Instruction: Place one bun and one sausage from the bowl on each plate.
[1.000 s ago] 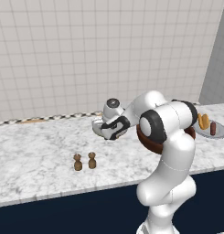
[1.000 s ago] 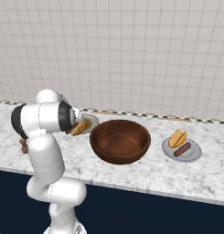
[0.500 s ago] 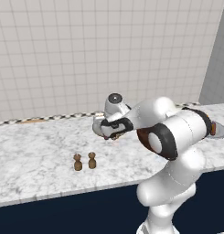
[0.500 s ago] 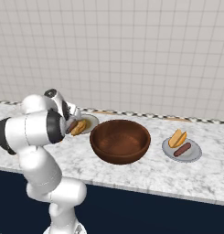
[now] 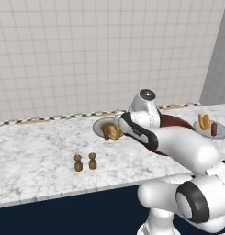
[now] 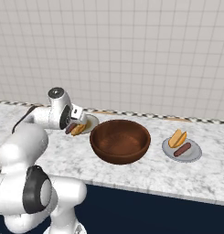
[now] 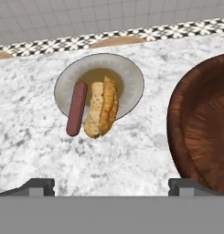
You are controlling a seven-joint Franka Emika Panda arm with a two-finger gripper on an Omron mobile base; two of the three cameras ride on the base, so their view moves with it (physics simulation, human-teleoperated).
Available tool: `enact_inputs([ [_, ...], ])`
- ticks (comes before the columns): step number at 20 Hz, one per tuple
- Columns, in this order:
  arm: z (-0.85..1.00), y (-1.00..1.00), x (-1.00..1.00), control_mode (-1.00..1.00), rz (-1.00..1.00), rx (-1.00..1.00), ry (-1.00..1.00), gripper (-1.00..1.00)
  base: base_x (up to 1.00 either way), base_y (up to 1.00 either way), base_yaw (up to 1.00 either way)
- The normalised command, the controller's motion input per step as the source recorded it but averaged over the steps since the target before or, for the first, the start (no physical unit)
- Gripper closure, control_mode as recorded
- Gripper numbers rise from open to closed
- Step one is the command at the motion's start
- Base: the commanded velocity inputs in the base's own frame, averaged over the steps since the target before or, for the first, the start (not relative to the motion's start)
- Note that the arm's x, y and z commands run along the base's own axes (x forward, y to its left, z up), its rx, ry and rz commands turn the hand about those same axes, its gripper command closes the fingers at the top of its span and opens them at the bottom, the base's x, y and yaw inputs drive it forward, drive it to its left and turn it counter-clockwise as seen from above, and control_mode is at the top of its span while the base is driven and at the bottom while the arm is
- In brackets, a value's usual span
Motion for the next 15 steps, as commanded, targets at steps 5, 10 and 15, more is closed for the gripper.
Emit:
enact_inputs([
  [5, 0.92, -0.08, -0.99, -1.00, -0.03, 0.00, 0.00, -1.00, 0.00, 0.00, 0.00],
  [10, 0.89, -0.14, -1.00, -1.00, -0.06, 0.00, 0.06, -1.00, 0.00, 0.00, 0.00],
  [15, 0.56, -0.61, -1.00, -1.00, -0.01, 0.00, 0.00, -1.00, 0.00, 0.00, 0.00],
])
